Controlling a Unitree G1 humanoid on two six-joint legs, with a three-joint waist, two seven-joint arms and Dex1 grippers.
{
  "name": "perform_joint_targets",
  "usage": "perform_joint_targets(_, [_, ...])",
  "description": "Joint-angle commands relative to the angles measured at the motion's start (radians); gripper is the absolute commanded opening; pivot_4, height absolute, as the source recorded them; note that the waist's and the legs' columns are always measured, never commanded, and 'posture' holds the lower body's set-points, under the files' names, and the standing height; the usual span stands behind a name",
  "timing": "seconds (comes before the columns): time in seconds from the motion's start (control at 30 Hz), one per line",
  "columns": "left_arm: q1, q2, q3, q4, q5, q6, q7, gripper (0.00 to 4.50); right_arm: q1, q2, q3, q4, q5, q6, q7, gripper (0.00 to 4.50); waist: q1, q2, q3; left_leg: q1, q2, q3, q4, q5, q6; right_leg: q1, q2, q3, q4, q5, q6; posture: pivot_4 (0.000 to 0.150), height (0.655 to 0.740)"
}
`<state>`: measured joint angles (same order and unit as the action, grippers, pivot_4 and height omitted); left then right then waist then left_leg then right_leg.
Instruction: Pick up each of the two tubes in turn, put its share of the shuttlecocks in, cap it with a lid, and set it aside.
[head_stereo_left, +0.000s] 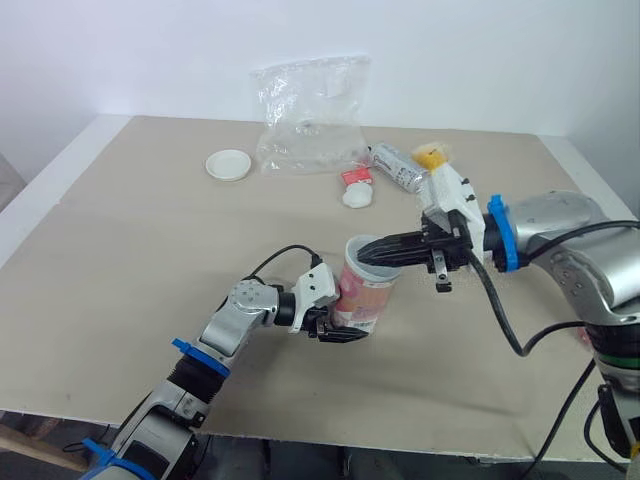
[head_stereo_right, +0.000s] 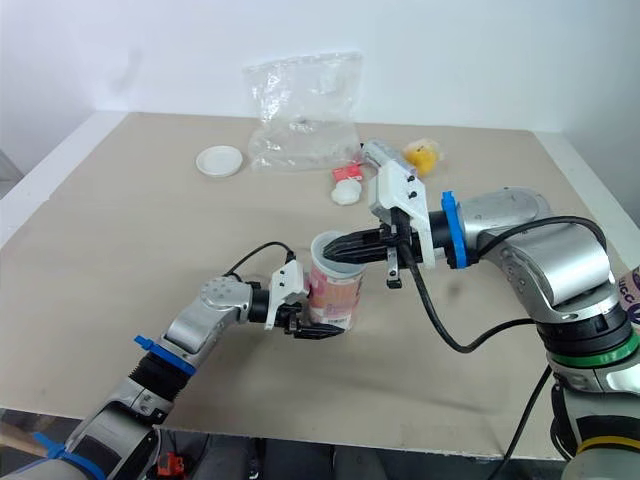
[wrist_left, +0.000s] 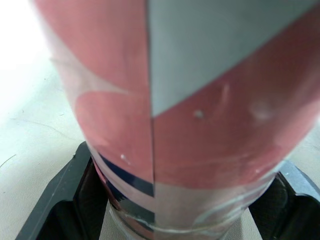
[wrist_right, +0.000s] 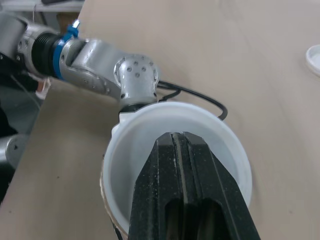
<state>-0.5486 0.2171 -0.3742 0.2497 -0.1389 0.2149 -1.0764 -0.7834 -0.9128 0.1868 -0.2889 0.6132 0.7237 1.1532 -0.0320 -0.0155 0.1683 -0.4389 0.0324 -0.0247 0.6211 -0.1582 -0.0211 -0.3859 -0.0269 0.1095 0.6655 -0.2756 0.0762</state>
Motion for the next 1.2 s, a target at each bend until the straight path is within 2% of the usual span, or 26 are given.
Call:
perform_joint_targets(0.03, [0.022,0.015,-0.017,0.041,0.025,0.031,0.009,3.41,-0.031,-0.008,0.022,-0.011,-0.036,0.022,0.022,0.05,0.0,0.0,0.0,0.0,0.0,0.0,0.0,0.0,0.0,0.0,0.0,0.0,0.0,0.0,0.0,0.15,0.74])
perform_joint_targets(0.27, [0.026,0.017,-0.017,0.037,0.026,0.034,0.013,3.41,-0.085,-0.022,0.083,-0.006,-0.093,0.087,0.059,0.05,-0.002,0.0,0.0,0.001,0.0,0.0,0.0,0.0,0.0,0.0,0.0,0.0,0.0,-0.001,-0.002,0.15,0.74])
perform_joint_targets(0.87, [0.012,0.008,-0.013,0.052,0.024,0.031,0.02,3.41,-0.124,-0.009,0.189,0.026,-0.212,0.105,0.157,0.05,-0.003,0.0,-0.004,0.002,0.0,0.0,0.0,0.0,0.0,0.0,0.0,0.0,0.0,-0.002,-0.004,0.15,0.74])
perform_joint_targets(1.07, [0.014,0.016,-0.009,0.051,0.025,0.024,0.019,3.41,-0.13,0.054,0.019,0.08,-0.088,0.199,0.119,0.05,-0.004,-0.002,-0.005,0.002,0.001,0.0,0.0,0.0,0.0,0.001,0.0,0.0,0.0,-0.001,-0.005,0.15,0.74])
perform_joint_targets(1.2, [0.015,0.026,-0.004,0.052,0.026,0.018,0.016,3.41,-0.088,0.052,-0.155,0.127,0.001,0.199,0.106,0.05,-0.002,-0.002,-0.005,0.0,0.0,0.0,0.0,0.0,0.0,0.0,0.0,0.0,0.0,-0.001,-0.005,0.15,0.74])
